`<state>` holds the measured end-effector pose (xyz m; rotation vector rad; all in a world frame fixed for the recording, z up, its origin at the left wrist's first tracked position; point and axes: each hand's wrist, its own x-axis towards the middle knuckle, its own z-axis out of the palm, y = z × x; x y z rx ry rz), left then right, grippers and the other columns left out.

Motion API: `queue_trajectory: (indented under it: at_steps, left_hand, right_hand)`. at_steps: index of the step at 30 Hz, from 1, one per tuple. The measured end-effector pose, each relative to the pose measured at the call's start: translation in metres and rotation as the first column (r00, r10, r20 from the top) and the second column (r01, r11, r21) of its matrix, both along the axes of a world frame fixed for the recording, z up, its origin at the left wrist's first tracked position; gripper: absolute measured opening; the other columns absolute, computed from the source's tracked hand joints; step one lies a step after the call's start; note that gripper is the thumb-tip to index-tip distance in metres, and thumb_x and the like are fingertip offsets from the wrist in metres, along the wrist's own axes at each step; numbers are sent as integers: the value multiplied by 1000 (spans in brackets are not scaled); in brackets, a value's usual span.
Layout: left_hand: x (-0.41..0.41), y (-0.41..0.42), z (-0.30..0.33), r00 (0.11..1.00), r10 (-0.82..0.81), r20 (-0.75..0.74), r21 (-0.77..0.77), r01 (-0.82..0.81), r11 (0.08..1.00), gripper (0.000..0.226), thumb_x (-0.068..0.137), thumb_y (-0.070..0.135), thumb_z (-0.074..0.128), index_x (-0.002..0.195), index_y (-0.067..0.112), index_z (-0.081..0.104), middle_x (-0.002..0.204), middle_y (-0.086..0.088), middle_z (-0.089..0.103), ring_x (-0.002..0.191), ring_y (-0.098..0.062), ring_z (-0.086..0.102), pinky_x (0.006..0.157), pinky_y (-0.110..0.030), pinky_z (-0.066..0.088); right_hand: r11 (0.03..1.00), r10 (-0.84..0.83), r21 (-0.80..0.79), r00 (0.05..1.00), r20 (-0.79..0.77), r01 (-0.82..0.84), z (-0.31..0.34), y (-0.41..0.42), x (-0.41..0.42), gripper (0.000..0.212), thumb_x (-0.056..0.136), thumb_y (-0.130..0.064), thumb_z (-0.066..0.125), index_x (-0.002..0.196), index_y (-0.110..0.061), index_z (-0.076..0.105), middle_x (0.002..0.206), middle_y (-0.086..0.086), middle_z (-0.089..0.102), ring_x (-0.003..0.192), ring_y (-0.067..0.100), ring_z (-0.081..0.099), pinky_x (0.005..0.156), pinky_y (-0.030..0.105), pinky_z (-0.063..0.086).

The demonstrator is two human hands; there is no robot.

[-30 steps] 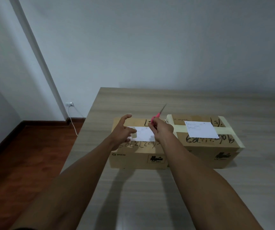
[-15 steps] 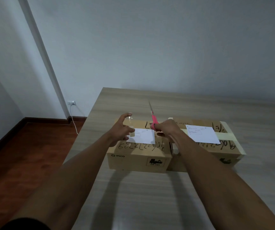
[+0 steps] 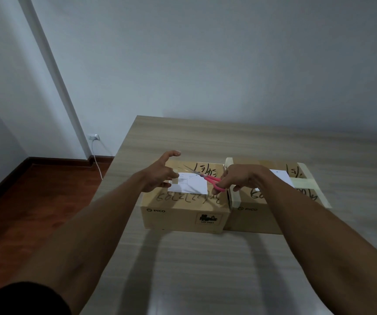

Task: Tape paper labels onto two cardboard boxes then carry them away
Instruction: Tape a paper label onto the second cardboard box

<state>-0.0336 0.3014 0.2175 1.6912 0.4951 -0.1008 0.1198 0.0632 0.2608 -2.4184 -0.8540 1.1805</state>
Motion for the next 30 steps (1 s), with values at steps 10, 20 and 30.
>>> queue_trajectory:
  at_steps: [10,20,30]
  left_hand:
    - [10,-15,5,986,-153,-61,10,154,988,68,95,-7,58,132,49,48,108,-15,59,97,-26,53,82,-39,52]
    - [20,-21,-2,975,-217,-40,41,219,975,68,90,-6,60,121,55,55,104,-14,52,94,-28,47,78,-38,49]
    - [7,-18,-20,996,-89,27,116,85,990,90,88,-5,70,146,51,31,87,-16,49,83,-29,44,70,-40,46]
  right_hand:
    - [999,-9,40,999,-49,11,-5,-2,12,31,74,-45,84,94,-23,85,134,9,66,130,31,52,82,34,46]
    - [996,-38,80,999,-19,39,-11,-3,13,23,76,-36,88,88,-17,85,111,14,75,89,17,55,73,32,45]
    - [902,-426,129,900,94,413,-32,21,-9,37,78,-23,90,94,4,72,76,16,75,59,25,71,67,38,65]
